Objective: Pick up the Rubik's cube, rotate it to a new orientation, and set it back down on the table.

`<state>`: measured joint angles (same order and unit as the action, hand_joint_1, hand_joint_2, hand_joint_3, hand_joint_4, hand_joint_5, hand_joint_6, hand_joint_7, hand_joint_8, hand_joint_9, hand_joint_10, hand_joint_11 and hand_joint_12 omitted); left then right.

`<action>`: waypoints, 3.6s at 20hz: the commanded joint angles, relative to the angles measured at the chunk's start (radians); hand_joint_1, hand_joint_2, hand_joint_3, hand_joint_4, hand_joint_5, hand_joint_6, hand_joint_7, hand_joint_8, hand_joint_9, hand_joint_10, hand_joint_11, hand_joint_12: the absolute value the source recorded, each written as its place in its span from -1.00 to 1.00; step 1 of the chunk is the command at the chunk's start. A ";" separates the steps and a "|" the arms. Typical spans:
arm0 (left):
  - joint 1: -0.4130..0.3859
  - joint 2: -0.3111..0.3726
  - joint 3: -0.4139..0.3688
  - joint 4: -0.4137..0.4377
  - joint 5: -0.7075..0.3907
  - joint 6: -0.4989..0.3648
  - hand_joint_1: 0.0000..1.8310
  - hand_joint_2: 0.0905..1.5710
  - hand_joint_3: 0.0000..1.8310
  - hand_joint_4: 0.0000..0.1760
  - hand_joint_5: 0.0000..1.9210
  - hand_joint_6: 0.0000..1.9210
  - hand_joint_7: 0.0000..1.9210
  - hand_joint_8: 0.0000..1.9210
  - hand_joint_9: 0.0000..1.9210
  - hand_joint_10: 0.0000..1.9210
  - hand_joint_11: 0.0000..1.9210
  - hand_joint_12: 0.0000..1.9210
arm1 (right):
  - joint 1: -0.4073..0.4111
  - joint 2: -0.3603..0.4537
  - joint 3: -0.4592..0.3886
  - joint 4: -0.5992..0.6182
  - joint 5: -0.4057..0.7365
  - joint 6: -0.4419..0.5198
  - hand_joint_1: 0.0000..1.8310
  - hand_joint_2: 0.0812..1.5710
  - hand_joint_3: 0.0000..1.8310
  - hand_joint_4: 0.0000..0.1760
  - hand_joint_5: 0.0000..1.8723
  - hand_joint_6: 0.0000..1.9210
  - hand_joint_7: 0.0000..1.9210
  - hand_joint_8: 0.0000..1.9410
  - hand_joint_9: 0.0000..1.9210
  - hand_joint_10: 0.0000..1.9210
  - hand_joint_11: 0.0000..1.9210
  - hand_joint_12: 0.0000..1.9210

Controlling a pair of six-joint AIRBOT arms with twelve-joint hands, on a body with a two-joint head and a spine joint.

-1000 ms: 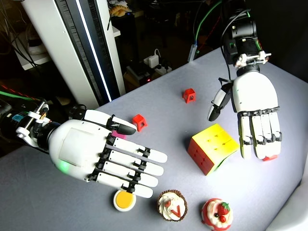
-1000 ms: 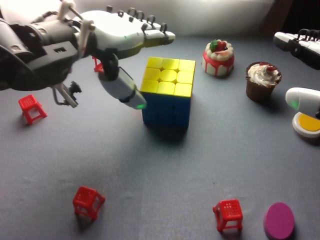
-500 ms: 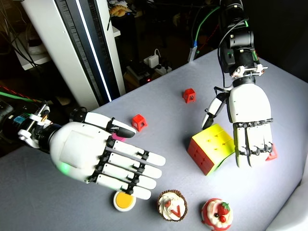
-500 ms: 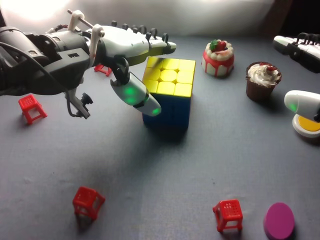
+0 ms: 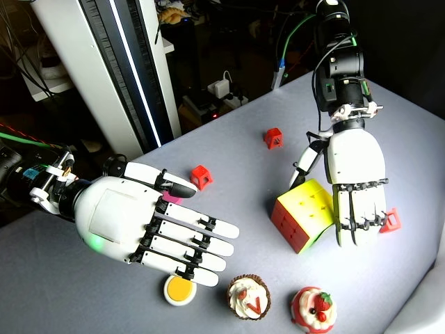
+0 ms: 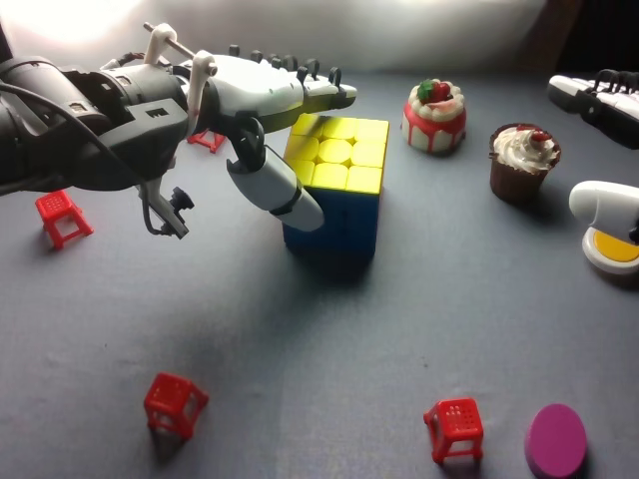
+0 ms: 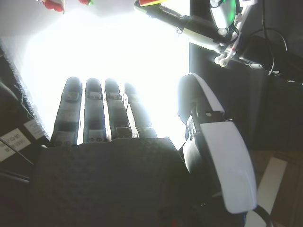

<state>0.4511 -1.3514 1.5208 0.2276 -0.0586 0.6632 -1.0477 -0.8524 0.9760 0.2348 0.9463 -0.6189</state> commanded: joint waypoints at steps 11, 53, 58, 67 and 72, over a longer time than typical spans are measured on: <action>-0.012 -0.006 0.001 0.012 -0.106 -0.003 0.05 0.36 -1.00 -1.00 -0.36 -0.76 -0.45 -0.46 -0.76 0.28 -1.00 0.91 | 0.002 0.000 0.003 0.006 0.133 0.006 -0.76 0.76 -1.00 -1.00 -1.00 -1.00 -1.00 -1.00 -1.00 -1.00 -1.00 -1.00; 0.035 0.195 -0.190 0.083 -0.663 -0.179 0.31 -0.08 0.19 -1.00 -0.19 0.62 -0.13 1.00 0.10 1.00 0.19 1.00 | 0.200 -0.301 0.381 -0.271 0.132 0.006 -1.00 0.67 -1.00 -1.00 -0.97 -0.99 -0.93 -1.00 -1.00 -1.00 -1.00 -1.00; 0.037 0.202 -0.198 0.078 -0.690 -0.181 0.30 -0.23 0.46 -1.00 -0.14 0.80 -0.04 1.00 0.14 1.00 0.24 1.00 | 0.202 -0.328 0.398 -0.273 0.131 0.006 -1.00 0.65 -1.00 -1.00 -0.93 -0.98 -1.00 -1.00 -1.00 -1.00 -1.00 -1.00; 0.034 0.203 -0.202 0.077 -0.697 -0.179 0.63 -0.26 0.19 -1.00 0.30 1.00 0.42 1.00 0.50 1.00 0.62 1.00 | 0.203 -0.360 0.402 -0.309 0.132 0.006 -0.97 0.69 -1.00 -1.00 -0.98 -0.99 -0.90 -0.98 -0.83 -0.94 -1.00 -0.08; 0.036 0.204 -0.201 0.063 -0.703 -0.173 0.64 -0.27 0.16 -1.00 0.32 1.00 0.43 1.00 0.49 1.00 0.60 1.00 | 0.203 -0.361 0.391 -0.329 0.138 0.006 -1.00 0.67 -1.00 -1.00 -0.98 -1.00 -0.90 -0.96 -0.86 -0.96 -1.00 -0.26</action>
<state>0.4965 -1.1522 1.3201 0.3279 -0.6178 0.4976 -0.8612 -1.2118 1.3682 -0.1104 0.9588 -0.6186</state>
